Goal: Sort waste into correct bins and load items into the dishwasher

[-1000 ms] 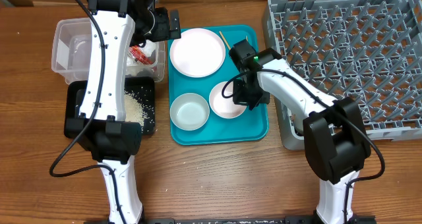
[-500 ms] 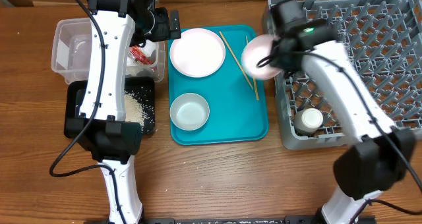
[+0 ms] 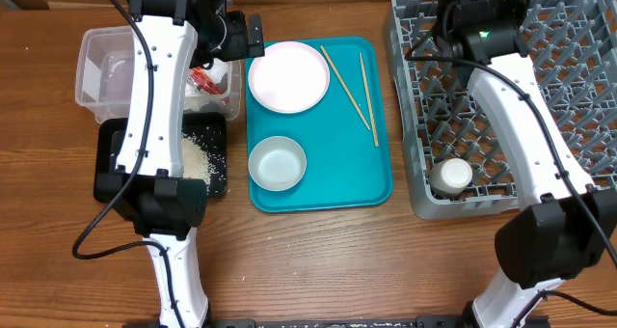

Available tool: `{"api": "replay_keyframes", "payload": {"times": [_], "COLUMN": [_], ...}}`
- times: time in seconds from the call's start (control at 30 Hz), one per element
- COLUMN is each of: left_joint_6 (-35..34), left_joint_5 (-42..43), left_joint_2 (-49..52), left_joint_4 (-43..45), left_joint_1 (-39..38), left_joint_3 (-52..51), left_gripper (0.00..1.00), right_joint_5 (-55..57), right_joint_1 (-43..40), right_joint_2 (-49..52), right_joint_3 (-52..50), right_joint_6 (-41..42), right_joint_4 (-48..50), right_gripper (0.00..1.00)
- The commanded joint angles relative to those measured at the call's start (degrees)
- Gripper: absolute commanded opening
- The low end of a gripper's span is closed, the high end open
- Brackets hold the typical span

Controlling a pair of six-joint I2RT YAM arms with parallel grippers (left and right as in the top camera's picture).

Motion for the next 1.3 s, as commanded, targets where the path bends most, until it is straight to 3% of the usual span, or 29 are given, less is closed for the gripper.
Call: {"api": "replay_keyframes", "payload": {"times": [0.0,0.3,0.93,1.27], "left_joint_6": [0.0,0.0,0.0,0.0], "left_joint_5": [-0.3,-0.4,-0.3,-0.4], "left_joint_2": [-0.4,-0.4,-0.4,-0.4], "left_joint_4": [-0.1,-0.1,-0.1,-0.1], "left_joint_1": [0.0,0.0,0.0,0.0], "left_joint_3": [1.1,1.1,1.1,1.1], "left_gripper": [1.00,1.00,1.00,1.00], "right_joint_5": [6.5,8.9,5.7,5.8], "right_joint_1": [0.3,0.5,1.8,3.9], "right_joint_2": [4.1,14.1,21.2,21.7], "right_joint_3": [1.1,1.1,1.1,1.1], "right_joint_6": [-10.4,-19.9,-20.0,-20.0], "right_joint_4": [3.6,6.6,13.2,11.2], "right_gripper": [0.04,0.04,0.04,0.04]}}
